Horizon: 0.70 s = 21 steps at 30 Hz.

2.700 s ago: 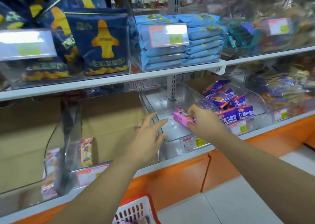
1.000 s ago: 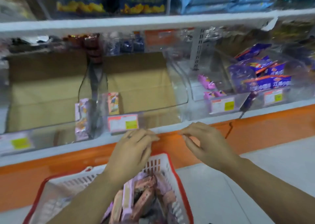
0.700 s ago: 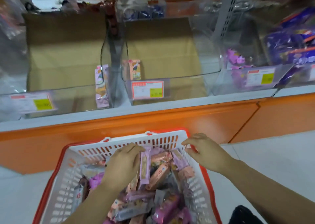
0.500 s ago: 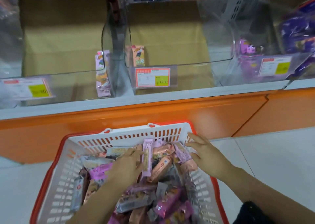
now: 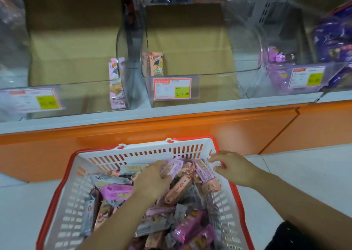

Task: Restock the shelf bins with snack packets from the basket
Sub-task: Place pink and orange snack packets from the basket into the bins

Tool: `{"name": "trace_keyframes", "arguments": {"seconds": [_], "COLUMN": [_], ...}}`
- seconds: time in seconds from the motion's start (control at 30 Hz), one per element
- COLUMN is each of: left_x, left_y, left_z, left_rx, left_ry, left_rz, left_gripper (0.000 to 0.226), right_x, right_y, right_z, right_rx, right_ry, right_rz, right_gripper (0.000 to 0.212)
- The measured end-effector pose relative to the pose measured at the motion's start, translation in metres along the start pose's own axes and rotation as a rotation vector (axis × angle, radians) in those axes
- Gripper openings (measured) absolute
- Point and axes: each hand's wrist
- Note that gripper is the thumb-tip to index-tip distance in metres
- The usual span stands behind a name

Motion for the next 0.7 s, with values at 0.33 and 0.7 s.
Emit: {"name": "trace_keyframes", "arguments": {"seconds": [0.33,0.7], "left_x": [0.078,0.121], "left_y": [0.138,0.202], "left_z": [-0.028,-0.029], "left_rx": [0.944,1.392], "left_ry": [-0.056,-0.061], "left_rz": [0.091,-0.051], "left_gripper": [0.025,0.017], "right_x": [0.038,0.031], "right_y": [0.111,0.101], "right_z": [0.134,0.236], "right_rx": [-0.258,-1.066], "right_ry": [0.224,0.275], "right_rz": [0.018,-0.159], "right_gripper": [0.031,0.031]}}
Point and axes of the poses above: each hand's wrist, its own x-axis away from the middle knuckle, its own y-axis out of the back of the hand, z = x × y, and after that the axes turned 2 degrees about x, right-handed
